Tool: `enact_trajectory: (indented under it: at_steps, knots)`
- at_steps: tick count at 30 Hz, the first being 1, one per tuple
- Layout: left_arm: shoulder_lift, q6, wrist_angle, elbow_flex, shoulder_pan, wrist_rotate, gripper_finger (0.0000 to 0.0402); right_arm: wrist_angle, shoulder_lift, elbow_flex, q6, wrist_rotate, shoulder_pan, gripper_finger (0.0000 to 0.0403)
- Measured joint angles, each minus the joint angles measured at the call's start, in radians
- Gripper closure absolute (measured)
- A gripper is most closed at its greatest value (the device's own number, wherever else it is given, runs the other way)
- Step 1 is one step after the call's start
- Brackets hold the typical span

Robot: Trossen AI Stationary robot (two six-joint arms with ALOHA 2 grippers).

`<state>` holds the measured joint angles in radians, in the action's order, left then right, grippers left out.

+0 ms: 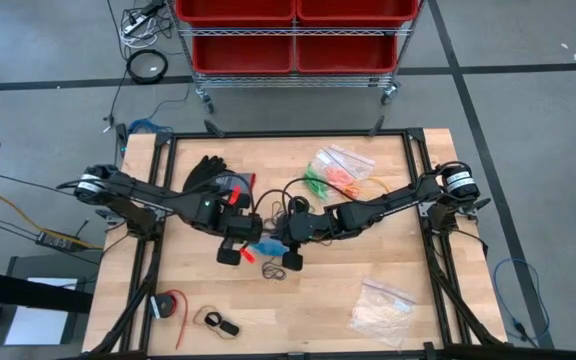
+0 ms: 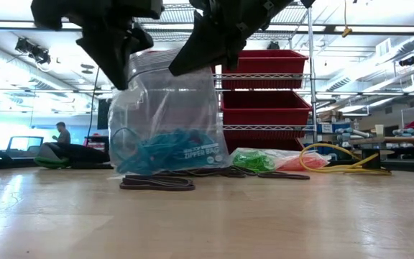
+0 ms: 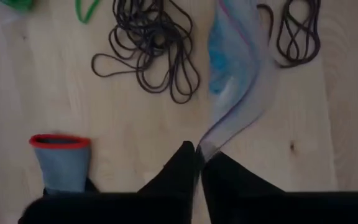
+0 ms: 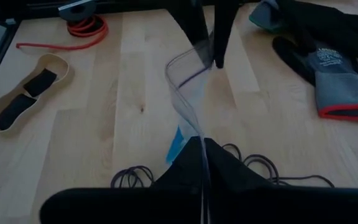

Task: Sort rubber bands
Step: Close the transparent zip bag

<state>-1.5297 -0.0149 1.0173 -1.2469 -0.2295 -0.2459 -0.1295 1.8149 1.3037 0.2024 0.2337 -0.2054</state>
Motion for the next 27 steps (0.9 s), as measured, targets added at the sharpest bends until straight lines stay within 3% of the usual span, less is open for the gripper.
enact_trajectory:
  at_steps: [11,14,20,27]
  knots:
    - [0.147,-0.137,0.083,0.0,-0.016,-0.01,0.0271,-0.002,-0.005,0.0,-0.016,0.001,0.009,0.0403]
    - [0.183,-0.204,0.127,0.001,-0.023,-0.037,0.0252,-0.024,-0.02,0.001,-0.022,0.043,0.016,0.0403]
    - [0.235,-0.308,0.092,0.077,-0.082,-0.045,0.0243,-0.121,-0.068,0.001,0.004,0.177,0.049,0.0403]
    - [0.246,-0.381,-0.096,0.265,-0.157,-0.046,0.0243,-0.318,-0.161,0.001,0.077,0.32,0.108,0.0403]
